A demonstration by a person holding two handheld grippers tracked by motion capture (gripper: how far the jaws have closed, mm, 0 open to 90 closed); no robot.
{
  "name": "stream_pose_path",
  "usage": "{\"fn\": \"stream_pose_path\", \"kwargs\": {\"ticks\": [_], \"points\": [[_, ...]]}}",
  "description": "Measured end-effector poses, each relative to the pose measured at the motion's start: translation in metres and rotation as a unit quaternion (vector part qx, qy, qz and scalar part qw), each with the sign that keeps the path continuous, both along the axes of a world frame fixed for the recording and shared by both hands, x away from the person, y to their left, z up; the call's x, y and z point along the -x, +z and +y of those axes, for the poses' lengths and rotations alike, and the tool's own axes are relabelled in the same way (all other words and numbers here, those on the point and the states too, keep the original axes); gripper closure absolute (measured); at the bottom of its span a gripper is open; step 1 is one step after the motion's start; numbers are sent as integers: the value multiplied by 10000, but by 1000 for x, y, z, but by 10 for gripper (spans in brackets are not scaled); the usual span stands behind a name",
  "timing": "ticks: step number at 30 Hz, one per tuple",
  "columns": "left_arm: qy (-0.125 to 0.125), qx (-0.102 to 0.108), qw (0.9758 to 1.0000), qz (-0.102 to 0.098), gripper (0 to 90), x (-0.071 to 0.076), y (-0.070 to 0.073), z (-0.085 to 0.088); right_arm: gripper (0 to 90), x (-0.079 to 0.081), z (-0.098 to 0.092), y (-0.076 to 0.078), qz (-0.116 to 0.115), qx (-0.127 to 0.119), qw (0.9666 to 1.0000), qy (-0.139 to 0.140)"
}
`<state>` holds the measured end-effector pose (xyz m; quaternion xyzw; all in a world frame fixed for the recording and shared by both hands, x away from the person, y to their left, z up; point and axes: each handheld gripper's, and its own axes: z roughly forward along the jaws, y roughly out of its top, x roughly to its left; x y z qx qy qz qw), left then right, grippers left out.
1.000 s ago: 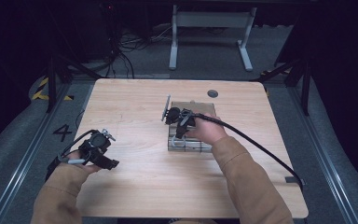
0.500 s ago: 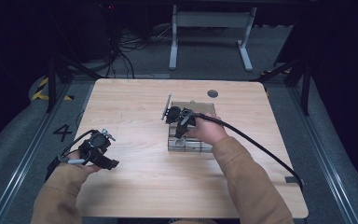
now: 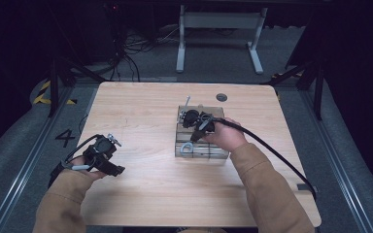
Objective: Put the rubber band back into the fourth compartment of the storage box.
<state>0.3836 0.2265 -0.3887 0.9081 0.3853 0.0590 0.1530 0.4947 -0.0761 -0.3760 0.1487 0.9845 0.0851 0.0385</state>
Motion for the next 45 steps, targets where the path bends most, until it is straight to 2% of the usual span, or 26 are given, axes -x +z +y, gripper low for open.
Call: {"fn": "stream_pose_path", "kwargs": {"ticks": [14, 22, 25, 31, 35, 36, 38, 41, 42, 43, 45], "points": [[-35, 18, 10000, -8, 309, -1, 0, -1, 900, 1, 3, -16, 194, 127, 9997, -20], [-44, 10, 10000, 1, 309, -1, 0, -1, 900, 0, 8, -24, 282, 42, 9996, 15], [-45, 2, 10000, 6, 309, -1, 0, -1, 900, 1, 8, -24, 214, 20, 9998, 35], [-29, -8, 10000, -48, 309, -2, 1, -2, 900, 4, -1, -8, 127, -111, 9998, -40], [-45, 15, 10000, -36, 310, -3, 1, -4, 880, 10, -15, 10, -18, -391, 9992, -94], [-45, 15, 10000, -36, 311, -3, 1, -4, 880, 10, -15, 10, -18, -391, 9992, -94], [-84, 4, 10000, -21, 311, -4, 1, -5, 856, 15, -24, 19, -135, -556, 9983, -139], [-97, 4, 10000, -22, 311, -5, 1, -7, 818, 20, -33, 26, -186, -612, 9977, -222], [-112, 0, 9999, -30, 311, -6, 2, -7, 781, 25, -48, 32, -256, -720, 9966, -305], [-112, 0, 9999, -30, 311, -6, 2, -7, 781, 25, -48, 32, -256, -720, 9966, -305], [-123, 26, 9999, -23, 311, -6, 1, -8, 751, 31, -63, 36, -327, -814, 9952, -427]]}}
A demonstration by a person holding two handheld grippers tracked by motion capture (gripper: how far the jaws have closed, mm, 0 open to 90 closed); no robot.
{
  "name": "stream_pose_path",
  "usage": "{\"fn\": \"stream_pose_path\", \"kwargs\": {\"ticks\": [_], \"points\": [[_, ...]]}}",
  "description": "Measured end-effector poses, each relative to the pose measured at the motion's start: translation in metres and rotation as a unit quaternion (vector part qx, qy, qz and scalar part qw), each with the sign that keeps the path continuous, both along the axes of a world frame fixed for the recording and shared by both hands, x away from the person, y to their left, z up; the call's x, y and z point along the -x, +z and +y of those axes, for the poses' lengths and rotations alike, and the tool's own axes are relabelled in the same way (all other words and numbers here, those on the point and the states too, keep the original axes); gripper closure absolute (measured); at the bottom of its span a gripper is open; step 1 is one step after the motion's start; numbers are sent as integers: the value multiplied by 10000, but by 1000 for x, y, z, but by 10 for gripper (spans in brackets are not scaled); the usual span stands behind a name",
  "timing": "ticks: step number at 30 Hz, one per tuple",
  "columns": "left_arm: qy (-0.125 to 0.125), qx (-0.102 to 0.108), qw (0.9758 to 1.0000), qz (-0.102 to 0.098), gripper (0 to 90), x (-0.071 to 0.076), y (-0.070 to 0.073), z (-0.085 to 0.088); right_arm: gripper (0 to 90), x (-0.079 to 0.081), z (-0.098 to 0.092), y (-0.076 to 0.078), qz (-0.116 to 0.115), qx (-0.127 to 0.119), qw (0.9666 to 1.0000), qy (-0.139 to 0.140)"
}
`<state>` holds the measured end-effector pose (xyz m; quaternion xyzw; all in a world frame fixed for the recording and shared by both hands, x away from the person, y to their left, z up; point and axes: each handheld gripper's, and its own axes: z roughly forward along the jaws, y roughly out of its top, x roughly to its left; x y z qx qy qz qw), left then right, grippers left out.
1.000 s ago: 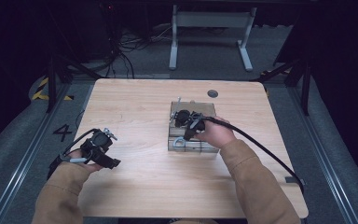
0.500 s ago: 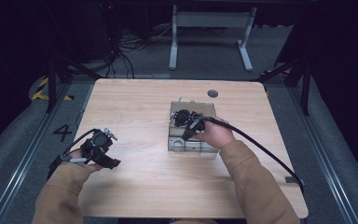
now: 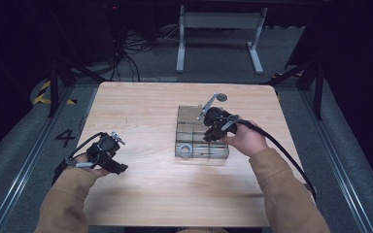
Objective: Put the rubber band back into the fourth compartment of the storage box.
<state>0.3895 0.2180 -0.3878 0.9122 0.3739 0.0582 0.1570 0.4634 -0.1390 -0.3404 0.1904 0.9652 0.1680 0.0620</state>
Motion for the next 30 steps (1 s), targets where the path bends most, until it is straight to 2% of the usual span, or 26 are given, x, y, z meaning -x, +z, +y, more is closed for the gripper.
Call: {"fn": "stream_pose_path", "kwargs": {"ticks": [2, 8, 13, 14, 18, 23, 30], "points": [[-17, -28, 10000, 2, 312, 0, 0, -1, 739, 4, -12, 2, -82, -94, 9999, -44], [-33, 38, 10000, -68, 315, 0, 2, -2, 712, 19, -57, 8, -265, -365, 9980, -439], [-55, 21, 10000, -44, 314, 0, 0, -4, 695, 29, -87, 9, -307, -449, 9958, -741], [-54, 33, 10000, -55, 314, 0, 0, -4, 690, 34, -100, 7, -330, -514, 9946, -840], [-52, 67, 9999, -74, 315, -1, 0, -3, 674, 42, -121, 0, -346, -531, 9923, -1066], [-27, 157, 9999, -61, 318, -1, -2, -2, 647, 50, -145, -9, -335, -691, 9880, -1336], [4, 209, 9997, -100, 319, -2, -2, 1, 619, 53, -166, -25, -307, -702, 9835, -1638]]}}
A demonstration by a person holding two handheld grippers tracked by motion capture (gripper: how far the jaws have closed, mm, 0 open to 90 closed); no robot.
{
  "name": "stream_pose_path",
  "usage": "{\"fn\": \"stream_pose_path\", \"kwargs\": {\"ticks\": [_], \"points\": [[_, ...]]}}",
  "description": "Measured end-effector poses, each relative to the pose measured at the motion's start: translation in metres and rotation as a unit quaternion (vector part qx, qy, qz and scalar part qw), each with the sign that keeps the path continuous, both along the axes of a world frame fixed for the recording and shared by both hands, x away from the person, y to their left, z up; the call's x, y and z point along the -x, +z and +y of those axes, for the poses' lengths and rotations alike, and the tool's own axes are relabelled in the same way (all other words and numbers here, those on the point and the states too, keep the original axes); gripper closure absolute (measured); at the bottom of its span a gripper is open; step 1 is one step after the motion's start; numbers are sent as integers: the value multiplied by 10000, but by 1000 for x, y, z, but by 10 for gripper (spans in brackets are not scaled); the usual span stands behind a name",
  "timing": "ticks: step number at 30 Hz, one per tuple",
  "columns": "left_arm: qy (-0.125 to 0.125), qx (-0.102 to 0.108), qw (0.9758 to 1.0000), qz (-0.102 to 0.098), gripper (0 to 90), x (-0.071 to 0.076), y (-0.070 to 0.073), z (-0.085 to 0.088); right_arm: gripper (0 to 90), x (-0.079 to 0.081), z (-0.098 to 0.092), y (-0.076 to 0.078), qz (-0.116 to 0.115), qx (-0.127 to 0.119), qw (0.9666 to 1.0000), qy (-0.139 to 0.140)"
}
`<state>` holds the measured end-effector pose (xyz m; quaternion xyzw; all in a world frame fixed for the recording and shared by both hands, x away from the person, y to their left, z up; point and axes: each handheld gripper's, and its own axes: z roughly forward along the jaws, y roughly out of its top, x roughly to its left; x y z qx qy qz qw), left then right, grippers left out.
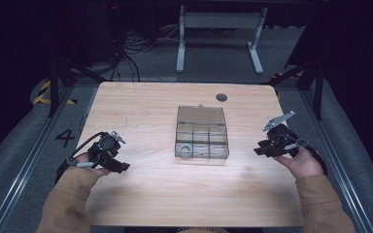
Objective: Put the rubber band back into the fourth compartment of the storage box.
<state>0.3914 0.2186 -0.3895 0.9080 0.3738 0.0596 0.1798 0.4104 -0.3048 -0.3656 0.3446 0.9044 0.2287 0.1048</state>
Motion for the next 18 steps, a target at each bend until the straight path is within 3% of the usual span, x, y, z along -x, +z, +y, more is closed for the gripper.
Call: {"fn": "stream_pose_path", "kwargs": {"ticks": [6, 11, 18], "points": [[18, -80, 10000, -2, 319, -1, -3, 0, 603, 1, -6, -23, 10, 17, 9997, -251], [147, -15, 9999, 34, 323, -5, -9, 5, 547, -1, -11, -42, 24, 95, 9990, -445], [176, 3, 9998, 75, 322, -7, -12, 8, 526, 1, -10, -61, -208, 193, 9978, -603]]}}
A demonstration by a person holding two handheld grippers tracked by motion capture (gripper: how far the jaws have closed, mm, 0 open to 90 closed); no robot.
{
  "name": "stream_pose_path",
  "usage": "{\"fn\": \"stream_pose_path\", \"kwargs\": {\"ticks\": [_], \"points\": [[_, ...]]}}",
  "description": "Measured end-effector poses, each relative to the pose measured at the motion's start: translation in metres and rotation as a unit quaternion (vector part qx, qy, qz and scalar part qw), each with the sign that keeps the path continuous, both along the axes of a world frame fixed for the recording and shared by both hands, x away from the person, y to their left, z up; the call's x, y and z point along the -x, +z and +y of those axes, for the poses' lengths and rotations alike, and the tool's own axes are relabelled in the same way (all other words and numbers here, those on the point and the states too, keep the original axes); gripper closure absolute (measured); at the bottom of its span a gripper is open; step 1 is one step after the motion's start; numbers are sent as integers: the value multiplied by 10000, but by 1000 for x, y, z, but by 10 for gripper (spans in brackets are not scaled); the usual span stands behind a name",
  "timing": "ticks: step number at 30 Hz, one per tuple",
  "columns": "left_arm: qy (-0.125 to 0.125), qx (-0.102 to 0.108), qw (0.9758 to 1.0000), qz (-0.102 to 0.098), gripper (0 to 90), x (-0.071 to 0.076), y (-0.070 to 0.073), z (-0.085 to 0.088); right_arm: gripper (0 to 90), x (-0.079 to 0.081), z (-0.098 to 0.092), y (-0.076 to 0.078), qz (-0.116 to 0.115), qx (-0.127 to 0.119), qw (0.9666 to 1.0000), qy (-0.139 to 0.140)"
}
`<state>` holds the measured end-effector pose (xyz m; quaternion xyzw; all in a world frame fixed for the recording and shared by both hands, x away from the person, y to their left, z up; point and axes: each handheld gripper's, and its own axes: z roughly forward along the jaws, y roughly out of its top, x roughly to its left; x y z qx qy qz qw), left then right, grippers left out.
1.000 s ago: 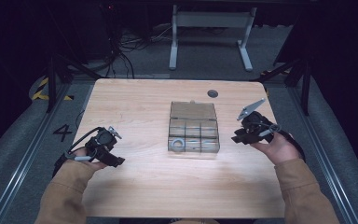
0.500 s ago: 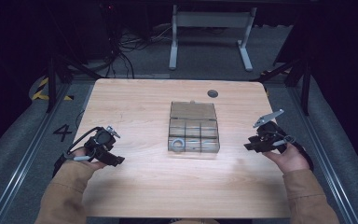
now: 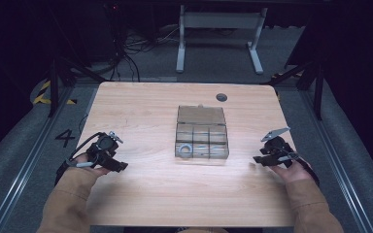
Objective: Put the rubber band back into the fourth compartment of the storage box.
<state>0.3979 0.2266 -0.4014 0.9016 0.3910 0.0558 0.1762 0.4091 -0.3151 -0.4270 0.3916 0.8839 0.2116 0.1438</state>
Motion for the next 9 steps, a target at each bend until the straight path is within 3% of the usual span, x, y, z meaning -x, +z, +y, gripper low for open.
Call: {"fn": "stream_pose_path", "kwargs": {"ticks": [9], "points": [[0, -2, 10000, -14, 319, -1, 0, 1, 476, 0, 5, -5, -2, 8, 9999, 107]]}}
